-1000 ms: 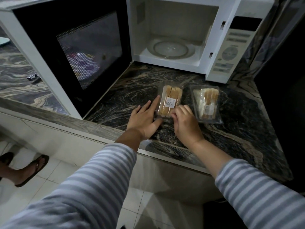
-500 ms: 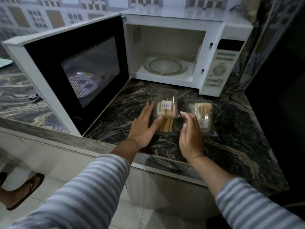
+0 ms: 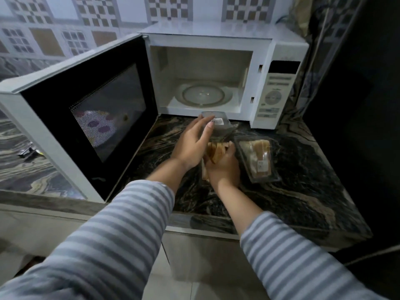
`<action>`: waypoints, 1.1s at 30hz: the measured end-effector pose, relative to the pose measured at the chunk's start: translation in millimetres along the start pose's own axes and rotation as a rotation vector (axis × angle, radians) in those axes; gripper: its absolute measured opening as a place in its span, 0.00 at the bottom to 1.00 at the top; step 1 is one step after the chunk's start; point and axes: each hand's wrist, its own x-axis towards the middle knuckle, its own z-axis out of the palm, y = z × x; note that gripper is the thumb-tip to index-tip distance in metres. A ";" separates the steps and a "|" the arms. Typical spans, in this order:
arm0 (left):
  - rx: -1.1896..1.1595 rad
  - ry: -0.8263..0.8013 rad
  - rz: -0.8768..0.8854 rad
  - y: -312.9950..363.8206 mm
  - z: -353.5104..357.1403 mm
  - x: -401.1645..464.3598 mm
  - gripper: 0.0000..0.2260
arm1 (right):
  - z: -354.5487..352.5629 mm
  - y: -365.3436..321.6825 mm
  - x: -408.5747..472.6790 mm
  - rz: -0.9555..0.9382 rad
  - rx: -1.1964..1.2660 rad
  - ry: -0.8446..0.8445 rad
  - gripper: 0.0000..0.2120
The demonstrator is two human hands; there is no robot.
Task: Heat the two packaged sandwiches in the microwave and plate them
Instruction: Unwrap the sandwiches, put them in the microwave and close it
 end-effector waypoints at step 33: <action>0.259 -0.092 0.192 -21.8 -3.1 -34.1 0.18 | -72.2 16.2 -66.2 0.047 -0.163 0.332 0.24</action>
